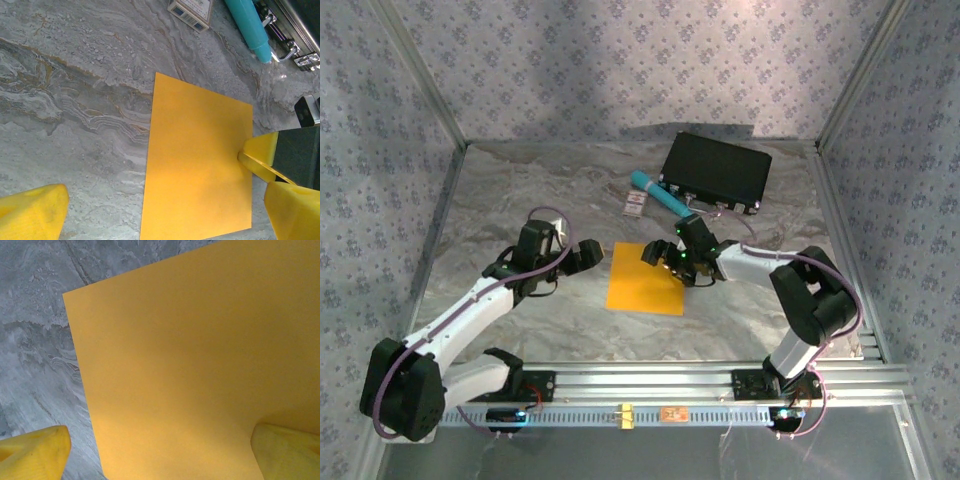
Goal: Fold a paper plane with a square sheet of paper (pick it up from the middle)
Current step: Move the square sheet of paper to the center of the table.
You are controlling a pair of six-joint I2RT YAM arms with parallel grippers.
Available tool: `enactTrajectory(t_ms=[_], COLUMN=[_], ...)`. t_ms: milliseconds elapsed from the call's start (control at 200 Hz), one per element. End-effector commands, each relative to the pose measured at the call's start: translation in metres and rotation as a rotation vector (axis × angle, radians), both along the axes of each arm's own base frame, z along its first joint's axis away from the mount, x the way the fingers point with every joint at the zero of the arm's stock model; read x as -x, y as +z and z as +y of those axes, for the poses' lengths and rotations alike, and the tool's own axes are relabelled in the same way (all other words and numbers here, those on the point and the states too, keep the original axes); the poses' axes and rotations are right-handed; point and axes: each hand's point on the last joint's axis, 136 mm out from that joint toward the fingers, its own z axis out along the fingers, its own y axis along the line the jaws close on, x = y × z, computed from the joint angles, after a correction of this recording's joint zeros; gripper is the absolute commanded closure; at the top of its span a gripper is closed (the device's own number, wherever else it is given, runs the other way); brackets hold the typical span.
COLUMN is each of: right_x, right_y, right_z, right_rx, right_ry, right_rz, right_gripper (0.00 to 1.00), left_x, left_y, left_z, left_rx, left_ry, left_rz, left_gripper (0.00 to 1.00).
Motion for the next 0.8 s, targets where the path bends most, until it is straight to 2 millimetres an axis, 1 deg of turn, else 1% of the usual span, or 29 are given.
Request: enactTrajectory(t_ms=[0, 160, 255, 395, 555, 590, 685, 740, 795], right_x=[0.019, 0.013, 0.013, 0.012, 0.008, 0.006, 0.001, -0.001, -0.004], right_y=[-0.020, -0.006, -0.013, -0.016, -0.002, -0.001, 0.015, 0.022, 0.027], right_z=[0.001, 0.008, 0.004, 0.007, 0.020, 0.017, 0.011, 0.000, -0.016], right_rx=[0.014, 0.037, 0.087, 0.067, 0.025, 0.038, 0.059, 0.095, 0.154], right_ry=[0.049, 0.123, 0.151, 0.163, 0.213, 0.198, 0.165, 0.135, 0.091], right_rz=[0.073, 0.013, 0.021, 0.030, -0.020, -0.024, -0.098, -0.130, -0.159], right_gripper=[0.05, 0.05, 0.05, 0.05, 0.05, 0.06, 0.02, 0.01, 0.01], left_x=[-0.007, -0.008, -0.008, -0.007, -0.007, -0.007, -0.007, -0.006, -0.004], left_y=[0.018, 0.021, 0.022, 0.021, 0.019, 0.018, 0.017, 0.015, 0.011], left_z=[-0.003, -0.008, -0.009, -0.010, -0.008, -0.007, -0.009, -0.011, -0.014], left_rx=[0.018, 0.014, 0.009, -0.003, -0.009, -0.013, -0.020, -0.043, -0.091], left_ry=[0.012, -0.001, 0.000, -0.007, 0.002, 0.004, -0.005, -0.023, -0.045], left_rz=[-0.051, -0.067, -0.063, -0.058, -0.054, -0.051, -0.041, -0.027, -0.005], left_gripper=[0.01, 0.01, 0.02, 0.02, 0.02, 0.03, 0.07, 0.12, 0.14])
